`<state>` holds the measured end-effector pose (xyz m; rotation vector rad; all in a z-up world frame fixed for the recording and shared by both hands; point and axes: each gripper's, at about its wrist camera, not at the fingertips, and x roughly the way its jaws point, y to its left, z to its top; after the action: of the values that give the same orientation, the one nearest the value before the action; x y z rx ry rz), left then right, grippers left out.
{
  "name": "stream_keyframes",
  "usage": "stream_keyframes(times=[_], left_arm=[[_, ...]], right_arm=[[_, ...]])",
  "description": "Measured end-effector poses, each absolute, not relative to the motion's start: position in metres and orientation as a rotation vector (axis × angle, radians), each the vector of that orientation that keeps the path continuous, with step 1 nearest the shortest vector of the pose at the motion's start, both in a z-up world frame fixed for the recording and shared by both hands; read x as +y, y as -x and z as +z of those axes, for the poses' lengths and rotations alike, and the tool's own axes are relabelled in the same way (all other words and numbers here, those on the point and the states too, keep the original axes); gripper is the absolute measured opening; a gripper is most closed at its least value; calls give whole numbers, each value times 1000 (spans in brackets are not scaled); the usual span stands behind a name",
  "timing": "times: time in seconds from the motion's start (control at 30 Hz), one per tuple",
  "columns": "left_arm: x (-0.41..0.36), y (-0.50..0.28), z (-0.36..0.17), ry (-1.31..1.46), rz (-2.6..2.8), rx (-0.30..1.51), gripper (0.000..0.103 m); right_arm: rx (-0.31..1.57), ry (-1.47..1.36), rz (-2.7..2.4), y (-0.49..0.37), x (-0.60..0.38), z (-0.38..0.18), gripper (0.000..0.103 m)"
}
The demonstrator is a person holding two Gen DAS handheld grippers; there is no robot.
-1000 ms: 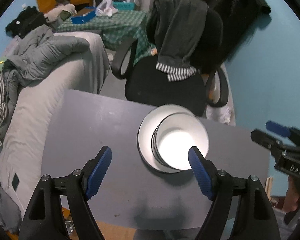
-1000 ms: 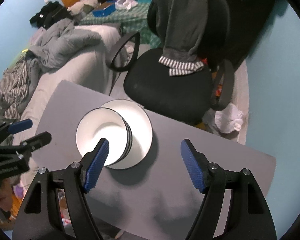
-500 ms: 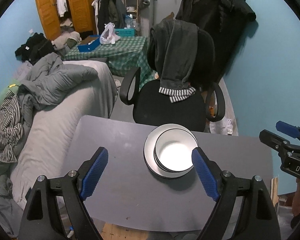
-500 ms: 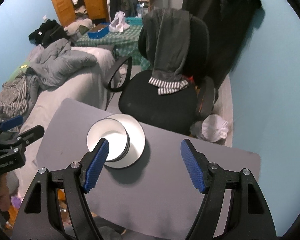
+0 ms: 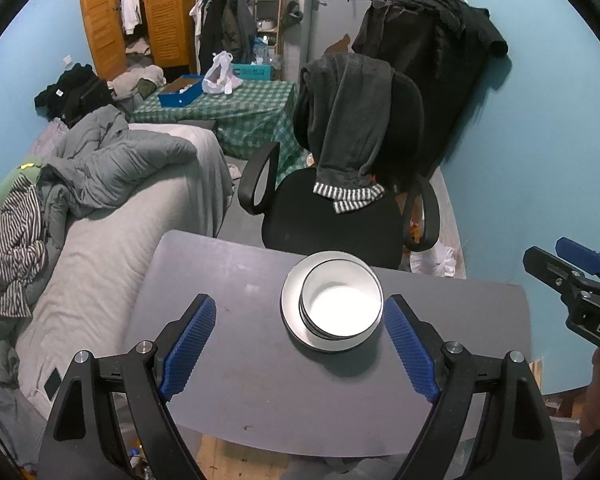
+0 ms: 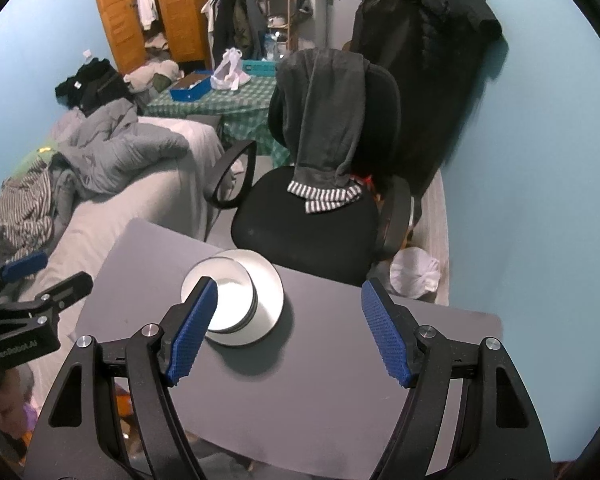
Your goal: Organize plates and bowls
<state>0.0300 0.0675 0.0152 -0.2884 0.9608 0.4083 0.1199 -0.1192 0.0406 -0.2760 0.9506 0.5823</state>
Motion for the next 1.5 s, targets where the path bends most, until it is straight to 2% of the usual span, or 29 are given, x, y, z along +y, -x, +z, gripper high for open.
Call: stream_keyframes(times=[1.5], left_arm=[[58,-28,25,255,402,953,87]], right_arm=[[947,273,578,-107,-113,42,74]])
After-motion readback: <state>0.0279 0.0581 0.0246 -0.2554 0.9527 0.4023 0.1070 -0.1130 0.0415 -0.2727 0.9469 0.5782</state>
